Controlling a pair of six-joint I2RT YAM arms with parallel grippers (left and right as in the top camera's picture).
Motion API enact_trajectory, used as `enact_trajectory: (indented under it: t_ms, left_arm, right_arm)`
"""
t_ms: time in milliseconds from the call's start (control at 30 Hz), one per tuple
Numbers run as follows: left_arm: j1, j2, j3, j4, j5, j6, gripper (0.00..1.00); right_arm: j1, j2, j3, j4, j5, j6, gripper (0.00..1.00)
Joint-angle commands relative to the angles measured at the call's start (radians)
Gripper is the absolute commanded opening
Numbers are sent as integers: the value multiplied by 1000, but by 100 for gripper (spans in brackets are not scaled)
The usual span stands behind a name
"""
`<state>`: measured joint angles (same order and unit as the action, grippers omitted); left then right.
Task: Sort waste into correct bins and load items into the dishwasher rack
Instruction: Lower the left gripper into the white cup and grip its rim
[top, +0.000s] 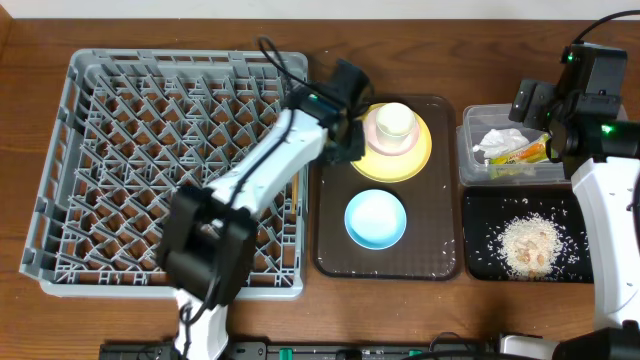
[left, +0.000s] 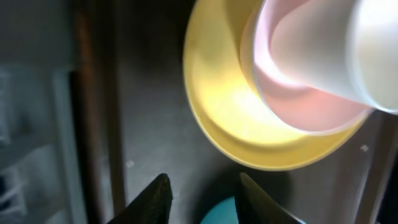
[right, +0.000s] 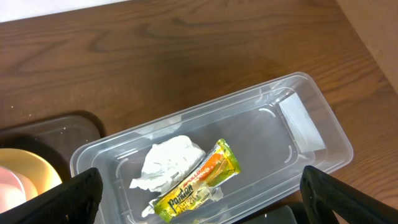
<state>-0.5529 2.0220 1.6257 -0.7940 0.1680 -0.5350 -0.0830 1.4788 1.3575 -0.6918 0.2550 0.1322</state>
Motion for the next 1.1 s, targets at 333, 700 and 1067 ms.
enact_trajectory:
  t_ms: [333,700,1067]
  left_arm:
    - [-11,116,-8,60,-4,-58,32]
    - [-16,148,-8,71,-56,-72,27]
    - [-23,148,-17,97,-76,-99,27]
  right_arm:
    - [-5,-13,10,-1,2,9,99]
    - [-5,-13,10,-1,2,9,99]
    - [-5,-13,10,-1,2,9,99]
